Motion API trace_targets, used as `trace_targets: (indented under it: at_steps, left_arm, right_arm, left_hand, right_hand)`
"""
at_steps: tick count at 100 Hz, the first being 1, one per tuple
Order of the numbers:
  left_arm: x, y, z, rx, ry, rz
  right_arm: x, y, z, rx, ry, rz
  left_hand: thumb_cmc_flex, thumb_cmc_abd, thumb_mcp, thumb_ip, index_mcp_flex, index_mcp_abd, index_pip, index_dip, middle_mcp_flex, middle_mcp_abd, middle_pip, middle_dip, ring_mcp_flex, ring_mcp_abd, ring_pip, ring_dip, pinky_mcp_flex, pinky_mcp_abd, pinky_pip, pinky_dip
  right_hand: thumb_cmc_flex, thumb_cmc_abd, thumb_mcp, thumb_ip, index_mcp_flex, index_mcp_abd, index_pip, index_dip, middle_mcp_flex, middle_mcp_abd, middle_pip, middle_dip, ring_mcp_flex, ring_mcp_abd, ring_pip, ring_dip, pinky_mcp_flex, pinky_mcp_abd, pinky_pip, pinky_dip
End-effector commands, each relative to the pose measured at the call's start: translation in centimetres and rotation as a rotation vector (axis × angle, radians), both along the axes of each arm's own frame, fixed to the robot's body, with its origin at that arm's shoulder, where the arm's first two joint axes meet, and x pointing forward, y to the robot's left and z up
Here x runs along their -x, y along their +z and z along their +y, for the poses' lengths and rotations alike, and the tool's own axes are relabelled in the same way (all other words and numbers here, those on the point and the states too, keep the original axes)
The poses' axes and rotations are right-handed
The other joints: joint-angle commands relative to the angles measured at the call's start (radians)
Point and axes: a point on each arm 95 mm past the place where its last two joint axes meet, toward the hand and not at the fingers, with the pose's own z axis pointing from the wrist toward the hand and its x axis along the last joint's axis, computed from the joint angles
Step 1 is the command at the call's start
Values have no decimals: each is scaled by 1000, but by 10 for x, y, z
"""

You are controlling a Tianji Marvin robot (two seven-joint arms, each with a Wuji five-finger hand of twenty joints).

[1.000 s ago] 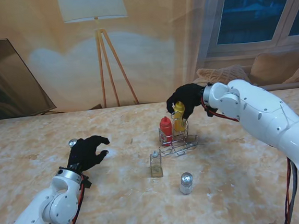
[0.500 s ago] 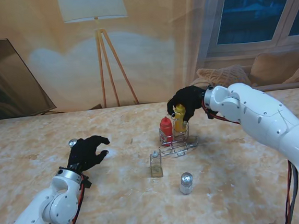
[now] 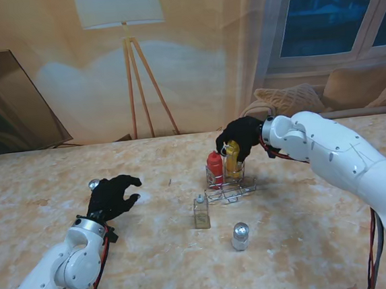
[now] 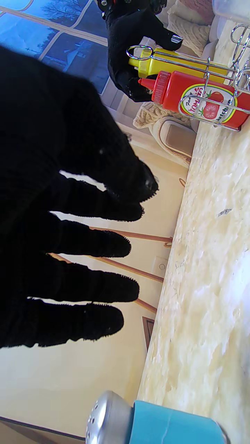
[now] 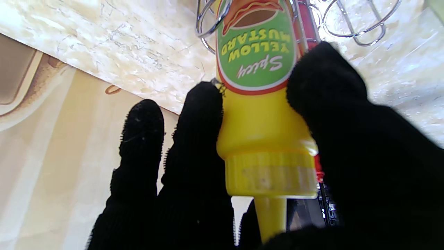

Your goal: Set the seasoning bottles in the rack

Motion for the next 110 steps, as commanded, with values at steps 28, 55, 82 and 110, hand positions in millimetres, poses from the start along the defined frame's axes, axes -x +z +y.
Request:
trace_targets:
  at_steps: [28, 55, 82, 110]
  left_arm:
    - [1, -1, -1, -1, -5, 8]
    - [1, -1, -2, 0, -4, 8]
    - [1, -1, -2, 0, -4, 9]
    - [1, -1, -1, 1, -3, 9]
  right_arm:
    - [3, -11, 8, 19, 5, 27]
    - [5, -12, 5, 43, -2, 31]
    - [7, -8, 2, 64, 7, 20]
    - [9, -7, 0, 68, 5, 20]
  left_hand:
    - [11, -19, -5, -22, 8, -10, 19, 9, -30, -16, -7, -3, -24, 0, -16, 11, -10, -7, -5, -16]
    - [12, -19, -4, -22, 8, -7, 17, 8, -30, -16, -6, -3, -23, 0, -15, 12, -9, -7, -4, -15]
    - [8, -20, 0, -21, 8, -8, 17, 8, -32, -13, -7, -3, -23, 1, -15, 12, -9, -7, -4, -15]
    - [7, -23, 3, -21, 10, -9, 18, 9, -30, -13, -7, -3, -24, 0, -15, 12, -10, -8, -4, -16]
  right_hand:
    - [-37, 133, 77, 35, 4, 70, 140, 2, -17, -98, 38, -68, -54, -59, -113, -33, -38, 26, -30, 8]
    - [-79, 189, 44, 66, -14, 86, 60, -16, -36, -82, -26, -188, -122, -7, -213, -111, -96, 84, -44, 28]
    - [-170, 271, 30, 213, -45, 135, -82, 28, -102, -14, -152, -291, -219, 67, -342, -199, -185, 147, -52, 12]
    - [-193, 285, 7, 215, -77, 152, -148, 35, -135, 13, -208, -326, -259, 109, -388, -233, -236, 176, -33, 2]
